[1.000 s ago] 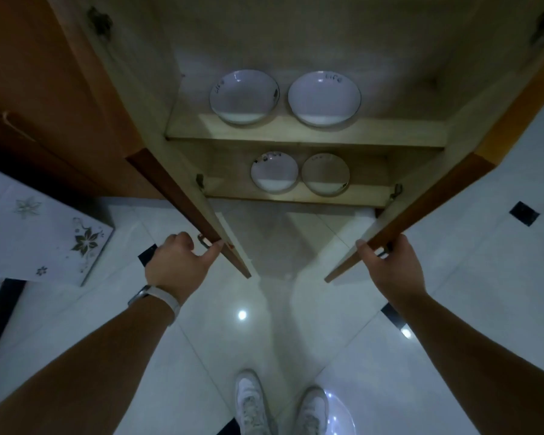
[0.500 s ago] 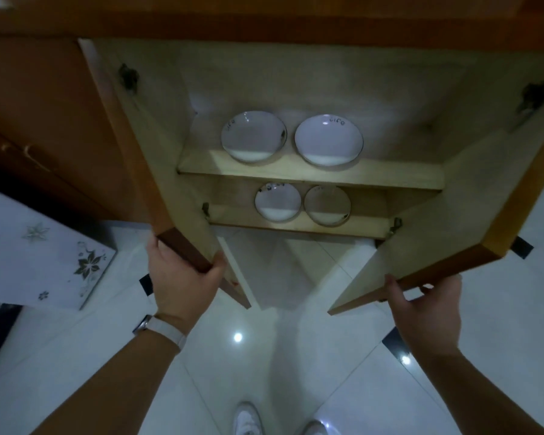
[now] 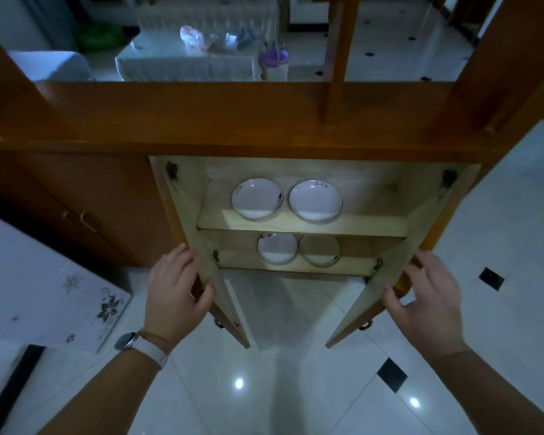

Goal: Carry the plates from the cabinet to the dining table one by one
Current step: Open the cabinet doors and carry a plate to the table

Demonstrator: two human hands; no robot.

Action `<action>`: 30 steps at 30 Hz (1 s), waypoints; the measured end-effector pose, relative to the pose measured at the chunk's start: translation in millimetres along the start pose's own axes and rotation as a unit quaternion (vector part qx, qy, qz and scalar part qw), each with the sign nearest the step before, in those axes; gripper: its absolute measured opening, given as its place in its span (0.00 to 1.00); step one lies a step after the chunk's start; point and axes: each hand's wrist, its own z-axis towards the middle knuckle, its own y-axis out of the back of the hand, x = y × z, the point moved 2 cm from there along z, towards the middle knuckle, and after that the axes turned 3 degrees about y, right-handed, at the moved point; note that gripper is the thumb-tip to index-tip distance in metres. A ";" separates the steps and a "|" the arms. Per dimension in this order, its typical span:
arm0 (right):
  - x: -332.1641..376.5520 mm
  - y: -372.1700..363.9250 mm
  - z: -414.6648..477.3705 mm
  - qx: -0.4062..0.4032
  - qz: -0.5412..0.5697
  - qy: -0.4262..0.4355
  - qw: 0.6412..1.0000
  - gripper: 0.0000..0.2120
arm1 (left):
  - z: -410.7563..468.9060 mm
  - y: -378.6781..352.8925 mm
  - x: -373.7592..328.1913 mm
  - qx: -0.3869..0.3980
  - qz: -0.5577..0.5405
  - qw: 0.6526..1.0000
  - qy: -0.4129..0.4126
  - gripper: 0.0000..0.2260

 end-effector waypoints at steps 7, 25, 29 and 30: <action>12.9 16.0 17.8 0.120 -0.067 0.137 0.981 0.05 | 23.0 16.8 -7.6 0.221 0.000 0.973 -0.070 0.16; -46.4 61.4 -16.8 0.272 -0.201 0.029 0.941 0.15 | -14.3 75.8 49.5 0.271 0.099 0.957 0.041 0.27; -62.5 71.6 -30.8 0.293 -0.234 -0.006 0.927 0.18 | -23.2 78.8 77.2 0.290 0.133 0.945 0.075 0.29; -64.8 74.4 -34.0 0.296 -0.232 -0.009 0.927 0.19 | -25.0 79.8 84.8 0.292 0.137 0.942 0.093 0.29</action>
